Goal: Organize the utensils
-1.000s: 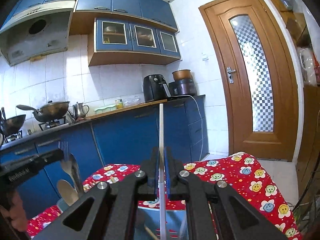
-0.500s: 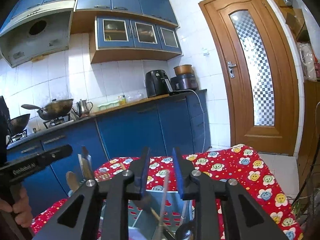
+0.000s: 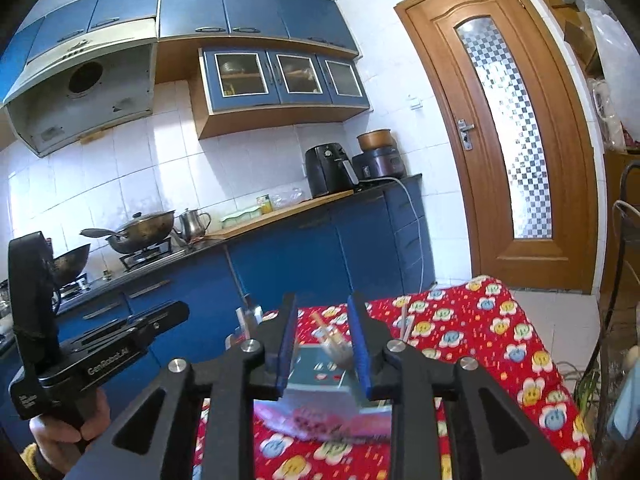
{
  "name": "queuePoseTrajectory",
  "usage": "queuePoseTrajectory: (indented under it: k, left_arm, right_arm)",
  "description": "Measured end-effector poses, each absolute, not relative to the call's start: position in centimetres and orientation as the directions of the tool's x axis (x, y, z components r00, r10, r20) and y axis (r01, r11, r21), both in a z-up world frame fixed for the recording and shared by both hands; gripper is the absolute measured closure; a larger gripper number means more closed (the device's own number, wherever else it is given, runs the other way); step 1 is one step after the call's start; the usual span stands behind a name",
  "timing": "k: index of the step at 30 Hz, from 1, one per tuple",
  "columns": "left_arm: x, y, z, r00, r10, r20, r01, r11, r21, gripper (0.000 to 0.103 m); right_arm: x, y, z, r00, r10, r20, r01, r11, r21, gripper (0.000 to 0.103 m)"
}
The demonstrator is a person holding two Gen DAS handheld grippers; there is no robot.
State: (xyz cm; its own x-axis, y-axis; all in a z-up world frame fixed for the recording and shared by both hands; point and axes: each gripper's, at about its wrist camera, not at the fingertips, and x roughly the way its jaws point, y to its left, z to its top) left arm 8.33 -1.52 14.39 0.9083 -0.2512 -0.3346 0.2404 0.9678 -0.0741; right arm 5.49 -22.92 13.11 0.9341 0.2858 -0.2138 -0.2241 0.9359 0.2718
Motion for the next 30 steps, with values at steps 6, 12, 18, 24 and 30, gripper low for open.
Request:
queuePoseTrajectory:
  k: [6, 12, 18, 24, 30]
  left_arm:
    - [5.0, -0.9, 13.8, 0.901, -0.238, -0.363, 0.223, 0.971, -0.085, 0.088]
    - [2.2, -0.3, 12.1, 0.888, -0.216, -0.406, 0.193, 0.976, -0.097, 0.079]
    - [0.7, 0.2, 9.6, 0.871, -0.192, -0.452, 0.162, 0.981, -0.105, 0.072]
    - [0.6, -0.2, 7.4, 0.864, -0.162, -0.477, 0.142, 0.987, -0.078, 0.061]
    - [1.0, -1.0, 5.1, 0.853, -0.144, -0.502, 0.132, 0.989, -0.060, 0.049]
  right_arm:
    - [2.2, -22.2, 12.8, 0.923, 0.288, -0.257, -0.220, 0.940, 0.262, 0.073]
    - [-0.4, -21.8, 11.0, 0.906, 0.283, -0.314, -0.208, 0.945, 0.253, 0.071]
    - [-2.4, -21.6, 8.7, 0.883, 0.289, -0.370, -0.199, 0.944, 0.261, 0.068]
    - [-3.1, -21.2, 6.6, 0.870, 0.267, -0.414, -0.182, 0.955, 0.233, 0.060]
    - [-3.1, -20.8, 4.4, 0.858, 0.243, -0.452, -0.157, 0.963, 0.219, 0.051]
